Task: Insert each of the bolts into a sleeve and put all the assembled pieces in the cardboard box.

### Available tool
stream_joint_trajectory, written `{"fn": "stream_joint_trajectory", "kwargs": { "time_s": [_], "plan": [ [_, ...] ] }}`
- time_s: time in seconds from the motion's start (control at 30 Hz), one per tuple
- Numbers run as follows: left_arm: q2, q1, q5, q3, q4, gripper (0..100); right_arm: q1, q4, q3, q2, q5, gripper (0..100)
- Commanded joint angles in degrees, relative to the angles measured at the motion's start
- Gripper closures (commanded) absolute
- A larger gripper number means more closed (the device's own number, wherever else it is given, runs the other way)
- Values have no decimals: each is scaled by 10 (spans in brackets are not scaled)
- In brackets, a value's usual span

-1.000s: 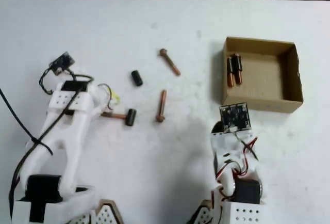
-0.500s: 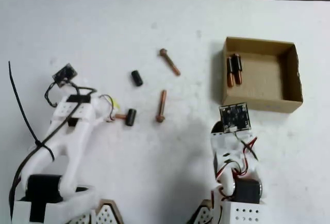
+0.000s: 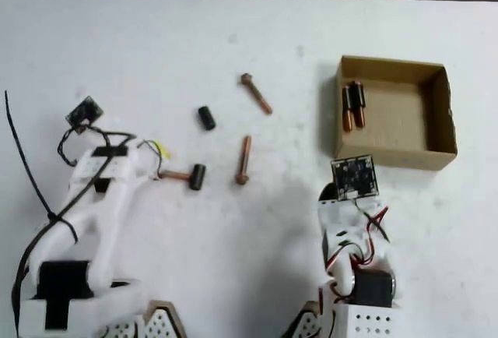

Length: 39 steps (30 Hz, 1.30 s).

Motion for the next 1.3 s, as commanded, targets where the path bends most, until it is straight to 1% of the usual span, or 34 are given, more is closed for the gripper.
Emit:
{"fn": "stream_joint_trajectory", "kwargs": {
  "time_s": [0.0,0.17,0.37,0.43,0.53,0.6,1.03,1.07,1.17,1.27],
  "plan": [
    [69,-14,5,-55,-3,770,0,-12,-4,-6,-1,981],
    [136,-22,5,-138,61,771,0,-12,-4,-6,-1,981],
    [172,-22,5,-176,68,773,0,-12,-4,-6,-1,981],
    [173,-22,5,-178,68,810,0,-12,-4,-6,-1,981],
    [173,-22,5,-178,68,909,0,-12,-4,-6,-1,981],
    [173,-22,5,-178,65,945,0,-12,-4,-6,-1,981],
    [176,-15,-3,-203,69,947,0,-12,-4,-6,-1,981],
    [175,-15,-22,-203,69,947,0,-12,-4,-6,-1,981],
    [175,-15,-120,-204,69,947,0,-12,-4,-6,-1,981],
    [173,-16,-199,-204,69,947,0,-12,-4,-6,-1,981]
  ]
}}
